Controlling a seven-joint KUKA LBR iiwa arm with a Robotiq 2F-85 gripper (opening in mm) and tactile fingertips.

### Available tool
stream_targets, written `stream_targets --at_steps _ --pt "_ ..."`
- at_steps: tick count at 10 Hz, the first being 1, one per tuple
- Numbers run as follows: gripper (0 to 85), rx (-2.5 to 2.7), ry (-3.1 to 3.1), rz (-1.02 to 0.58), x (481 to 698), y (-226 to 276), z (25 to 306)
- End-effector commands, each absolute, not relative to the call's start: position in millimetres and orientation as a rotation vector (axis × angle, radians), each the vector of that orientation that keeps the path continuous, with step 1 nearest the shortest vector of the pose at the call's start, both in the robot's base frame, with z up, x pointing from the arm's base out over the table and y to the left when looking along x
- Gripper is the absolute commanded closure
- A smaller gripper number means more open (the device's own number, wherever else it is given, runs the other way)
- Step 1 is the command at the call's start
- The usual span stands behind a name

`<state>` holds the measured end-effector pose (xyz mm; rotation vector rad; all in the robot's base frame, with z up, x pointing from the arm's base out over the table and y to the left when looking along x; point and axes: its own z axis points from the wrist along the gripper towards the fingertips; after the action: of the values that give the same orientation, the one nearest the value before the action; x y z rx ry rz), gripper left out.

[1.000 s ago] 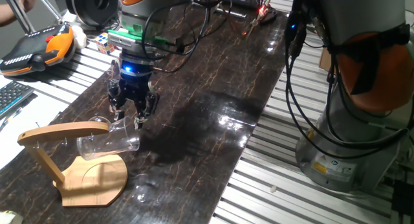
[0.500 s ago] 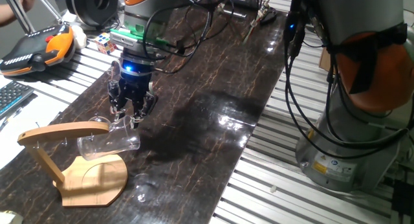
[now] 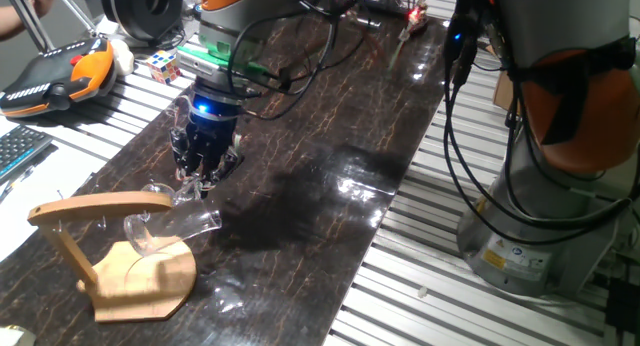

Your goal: Take the cup off the cup rack

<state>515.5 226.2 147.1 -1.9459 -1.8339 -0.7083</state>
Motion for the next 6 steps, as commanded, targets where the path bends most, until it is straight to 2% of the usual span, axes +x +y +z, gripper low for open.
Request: stream_targets --at_steps 1,6 --pt "73.7 -1.960 -1.827 -0.717 515.2 227.1 147.4" --pt "74.3 -1.981 -1.832 -0.712 514.5 228.1 147.6"
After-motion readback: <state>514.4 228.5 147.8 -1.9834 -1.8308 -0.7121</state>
